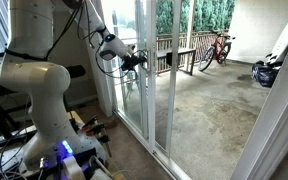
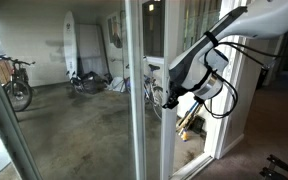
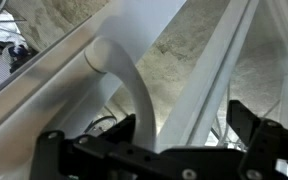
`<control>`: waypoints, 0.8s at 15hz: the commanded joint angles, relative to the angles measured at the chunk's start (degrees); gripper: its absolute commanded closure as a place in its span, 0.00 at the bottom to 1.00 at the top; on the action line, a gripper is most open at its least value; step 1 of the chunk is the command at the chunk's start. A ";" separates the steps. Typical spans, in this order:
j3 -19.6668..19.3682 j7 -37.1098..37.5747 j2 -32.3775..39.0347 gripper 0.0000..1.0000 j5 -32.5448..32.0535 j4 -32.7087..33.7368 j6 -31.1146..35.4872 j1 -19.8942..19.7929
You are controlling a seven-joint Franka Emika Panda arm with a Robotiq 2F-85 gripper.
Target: Open the glass door by sliding it to the left
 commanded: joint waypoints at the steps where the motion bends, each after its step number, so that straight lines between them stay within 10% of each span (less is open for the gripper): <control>1: 1.29 0.16 4.84 0.00 3.08 6.31 -0.02 5.51; 7: -11.37 10.41 0.79 0.00 -5.68 4.71 0.31 22.31; 10: -7.98 15.51 0.22 0.00 -6.86 3.26 0.19 19.61; 12: -12.70 13.37 2.07 0.00 -4.27 3.66 -0.07 18.22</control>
